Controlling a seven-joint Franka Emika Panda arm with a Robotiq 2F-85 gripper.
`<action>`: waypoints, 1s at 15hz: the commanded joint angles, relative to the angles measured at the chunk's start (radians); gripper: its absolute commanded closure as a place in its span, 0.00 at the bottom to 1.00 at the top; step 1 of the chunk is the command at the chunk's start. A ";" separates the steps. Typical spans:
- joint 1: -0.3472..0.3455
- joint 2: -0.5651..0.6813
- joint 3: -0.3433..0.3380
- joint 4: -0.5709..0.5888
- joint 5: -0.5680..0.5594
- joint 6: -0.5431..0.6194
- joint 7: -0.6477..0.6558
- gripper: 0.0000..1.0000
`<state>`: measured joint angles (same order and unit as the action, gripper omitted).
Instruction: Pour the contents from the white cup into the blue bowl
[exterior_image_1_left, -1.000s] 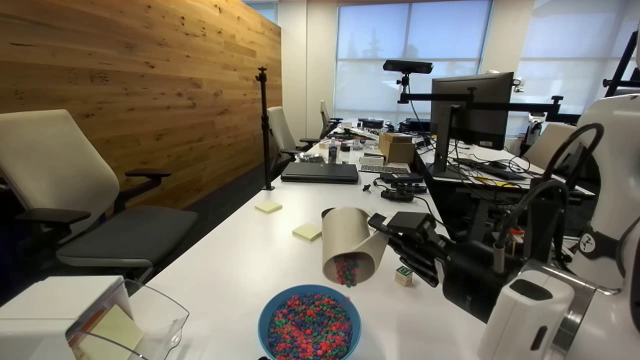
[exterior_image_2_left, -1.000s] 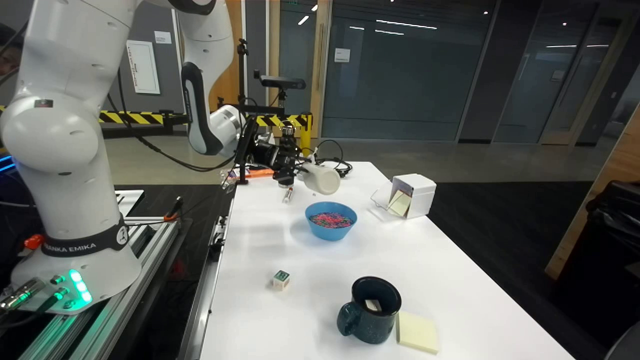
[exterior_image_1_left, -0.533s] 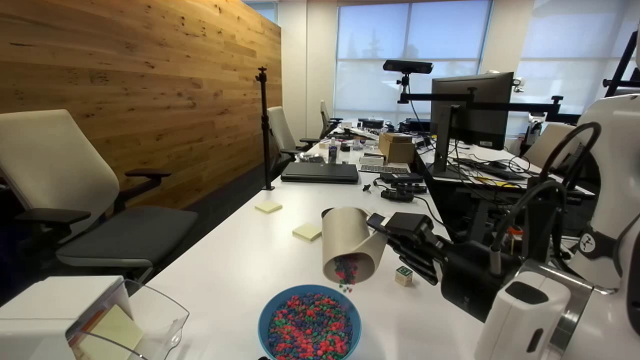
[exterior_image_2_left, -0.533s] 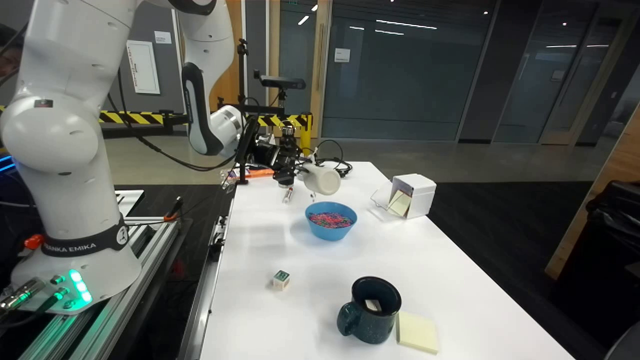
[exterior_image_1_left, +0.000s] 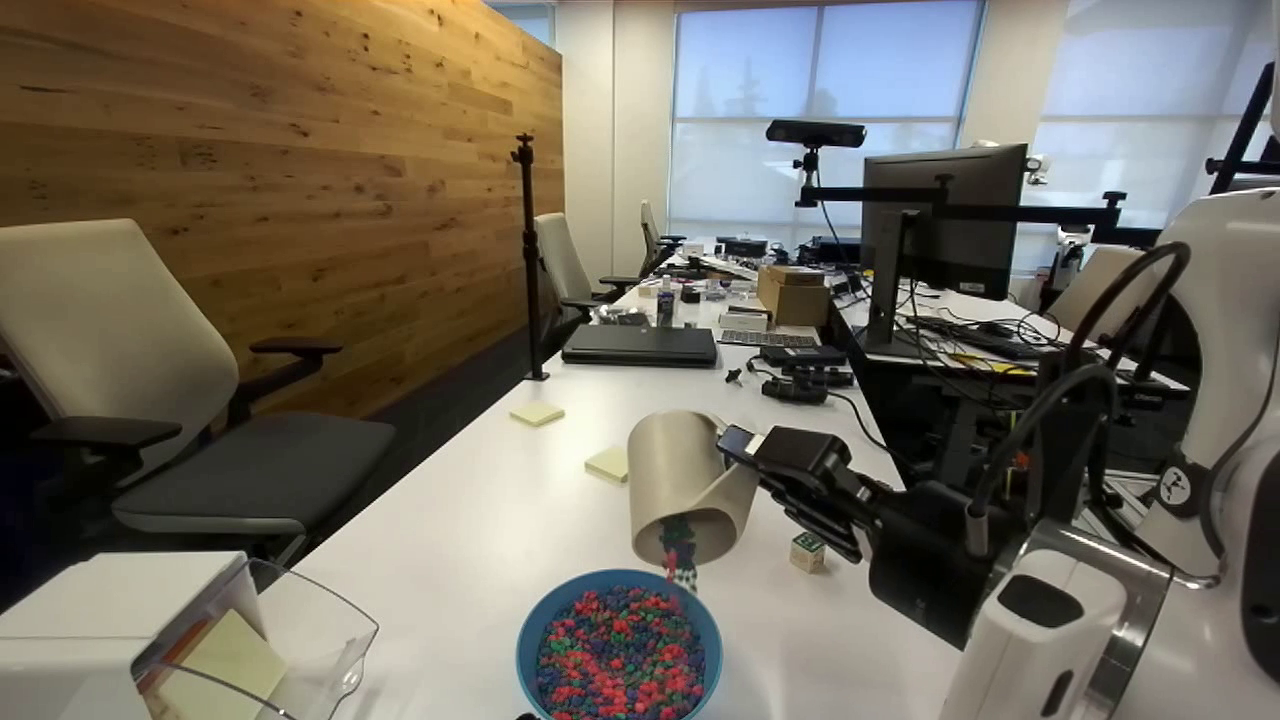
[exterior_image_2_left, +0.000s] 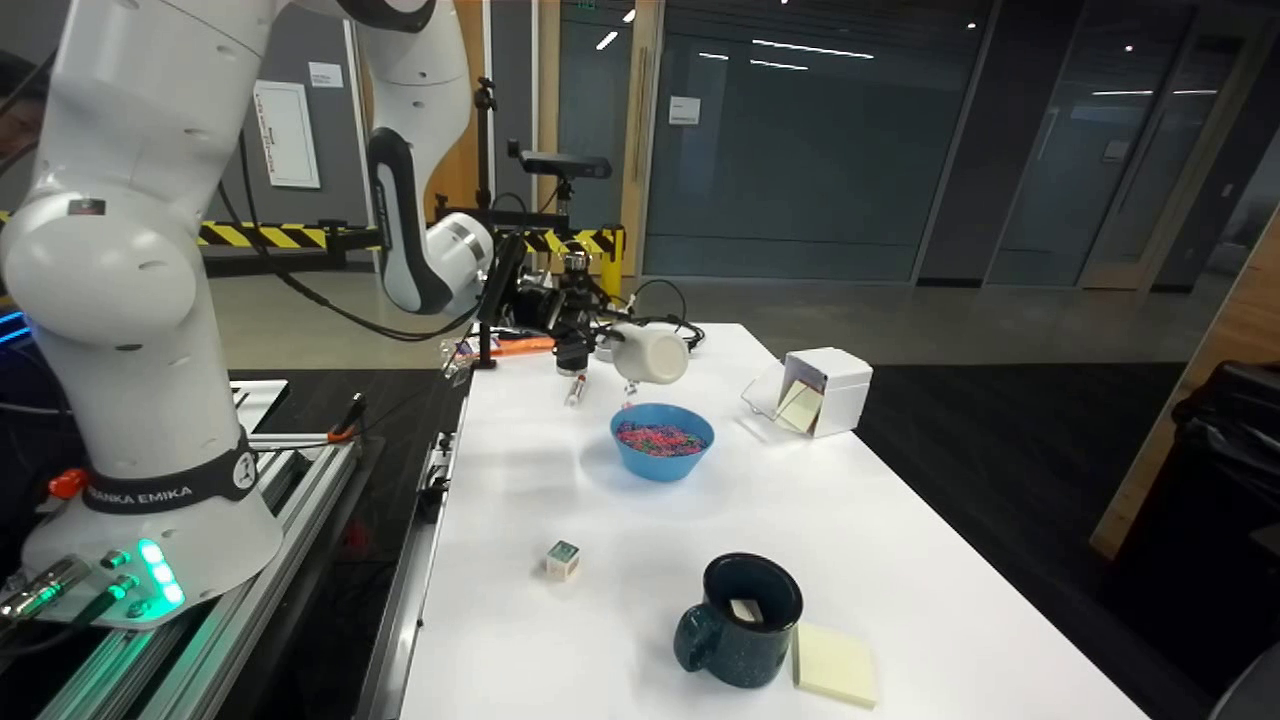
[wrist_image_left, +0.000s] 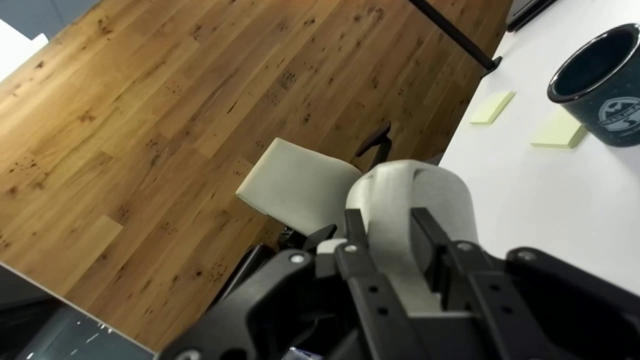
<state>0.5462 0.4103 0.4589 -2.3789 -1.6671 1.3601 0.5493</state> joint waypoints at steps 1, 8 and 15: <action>-0.016 0.003 0.001 0.001 -0.055 0.001 -0.061 0.93; -0.041 -0.002 -0.004 0.003 -0.112 0.019 -0.139 0.93; -0.058 -0.007 0.008 0.027 -0.062 0.002 -0.036 0.93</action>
<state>0.5006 0.4106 0.4559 -2.3683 -1.7470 1.3731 0.4498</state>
